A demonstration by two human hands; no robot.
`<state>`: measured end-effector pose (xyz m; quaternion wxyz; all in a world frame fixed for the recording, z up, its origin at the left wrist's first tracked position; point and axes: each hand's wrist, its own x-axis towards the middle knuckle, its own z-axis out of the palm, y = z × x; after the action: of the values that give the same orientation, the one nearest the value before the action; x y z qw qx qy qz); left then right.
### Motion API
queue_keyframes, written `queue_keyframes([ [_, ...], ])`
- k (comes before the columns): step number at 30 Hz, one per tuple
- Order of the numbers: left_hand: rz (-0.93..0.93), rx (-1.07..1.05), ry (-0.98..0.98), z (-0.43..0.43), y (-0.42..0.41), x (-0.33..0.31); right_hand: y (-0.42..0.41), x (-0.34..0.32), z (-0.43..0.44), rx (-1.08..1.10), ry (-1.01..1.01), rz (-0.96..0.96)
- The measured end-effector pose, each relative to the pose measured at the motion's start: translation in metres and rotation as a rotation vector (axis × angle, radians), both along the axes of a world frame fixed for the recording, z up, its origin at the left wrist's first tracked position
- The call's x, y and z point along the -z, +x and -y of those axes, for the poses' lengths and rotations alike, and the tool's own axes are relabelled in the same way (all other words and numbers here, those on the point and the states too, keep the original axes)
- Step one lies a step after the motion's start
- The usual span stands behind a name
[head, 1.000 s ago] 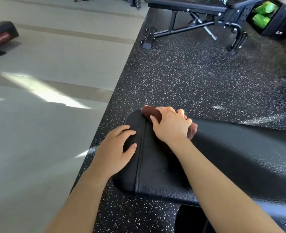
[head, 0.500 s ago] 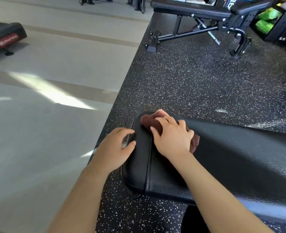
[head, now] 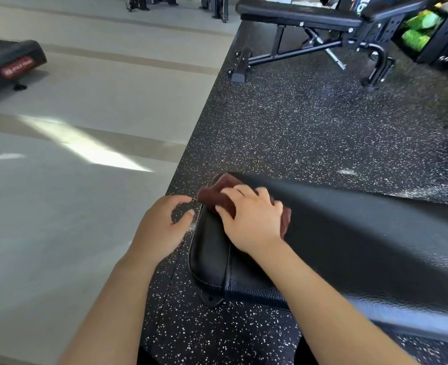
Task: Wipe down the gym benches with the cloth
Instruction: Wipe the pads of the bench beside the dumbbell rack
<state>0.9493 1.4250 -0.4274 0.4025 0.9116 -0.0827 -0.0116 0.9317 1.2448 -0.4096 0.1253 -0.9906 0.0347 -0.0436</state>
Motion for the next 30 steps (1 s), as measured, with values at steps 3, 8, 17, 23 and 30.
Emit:
queue_keyframes([
  [3, 0.005, 0.021, 0.002, 0.01, -0.002, 0.002, -0.053, 0.006, 0.02, 0.058, -0.04, 0.044],
  [8, 0.023, 0.061, 0.021, 0.014, -0.004, -0.002, -0.095, 0.01, 0.046, 0.142, -0.077, 0.14],
  [17, 0.041, -0.103, -0.096, -0.021, -0.021, -0.024, -0.078, 0.005, -0.023, 0.011, -0.113, 0.096],
  [23, -0.001, -0.139, -0.073, -0.029, -0.029, -0.023, -0.023, 0.001, -0.057, -0.042, -0.077, -0.04],
  [30, -0.036, -0.126, -0.045, -0.026, -0.026, -0.018, -0.091, 0.008, -0.047, -0.106, -0.113, 0.173],
])
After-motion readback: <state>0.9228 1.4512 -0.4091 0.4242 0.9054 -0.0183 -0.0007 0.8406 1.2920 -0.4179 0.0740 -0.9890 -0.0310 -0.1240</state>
